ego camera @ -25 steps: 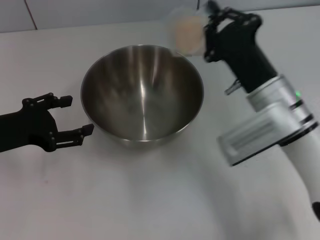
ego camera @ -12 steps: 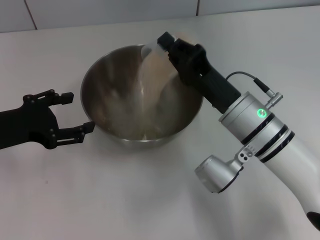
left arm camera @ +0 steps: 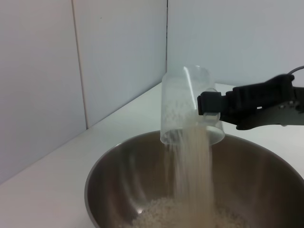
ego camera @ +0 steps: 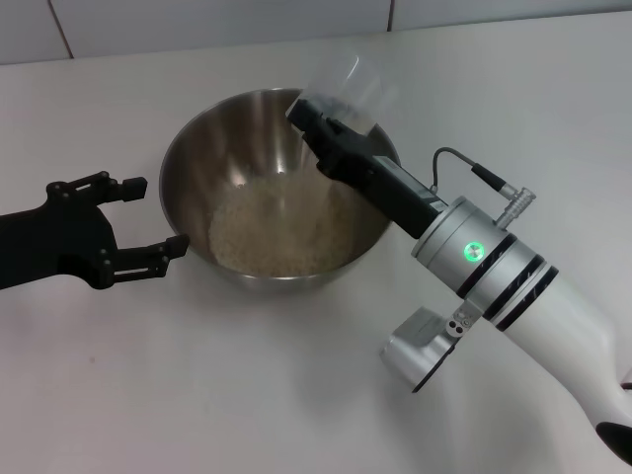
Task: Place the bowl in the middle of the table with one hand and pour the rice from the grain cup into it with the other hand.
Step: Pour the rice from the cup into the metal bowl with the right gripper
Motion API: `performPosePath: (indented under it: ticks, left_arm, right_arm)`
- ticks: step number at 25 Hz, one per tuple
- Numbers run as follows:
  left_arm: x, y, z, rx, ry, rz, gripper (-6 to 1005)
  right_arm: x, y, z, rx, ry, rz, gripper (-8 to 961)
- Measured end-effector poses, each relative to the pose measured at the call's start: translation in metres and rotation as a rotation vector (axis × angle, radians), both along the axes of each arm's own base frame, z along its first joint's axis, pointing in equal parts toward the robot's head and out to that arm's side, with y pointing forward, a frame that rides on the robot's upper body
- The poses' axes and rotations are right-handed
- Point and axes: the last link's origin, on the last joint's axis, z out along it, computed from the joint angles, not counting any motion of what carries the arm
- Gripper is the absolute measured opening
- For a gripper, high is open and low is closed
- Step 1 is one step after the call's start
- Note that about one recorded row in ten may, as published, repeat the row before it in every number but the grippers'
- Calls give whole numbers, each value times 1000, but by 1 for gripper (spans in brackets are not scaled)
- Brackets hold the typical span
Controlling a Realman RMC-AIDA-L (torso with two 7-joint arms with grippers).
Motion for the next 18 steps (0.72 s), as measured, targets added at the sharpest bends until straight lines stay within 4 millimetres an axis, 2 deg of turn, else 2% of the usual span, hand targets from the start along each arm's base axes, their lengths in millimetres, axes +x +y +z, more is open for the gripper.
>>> performPosePath:
  ticks: [1, 11, 15, 18]
  left_arm:
    - [0, 0, 0, 0, 0, 0, 862]
    - [0, 0, -1, -4, -1, 3, 862]
    - [0, 0, -1, -5, -1, 3, 862]
    - [0, 0, -2, -6, -1, 2, 862]
  right_arm:
    - [-2, -1, -1, 33, -57, 41, 15]
    - [-2, -4, -3, 73, -176, 137, 16]
    - [-3, -1, 0, 86, -150, 117, 15]
    - [-9, 0, 4, 58, -6, 33, 14]
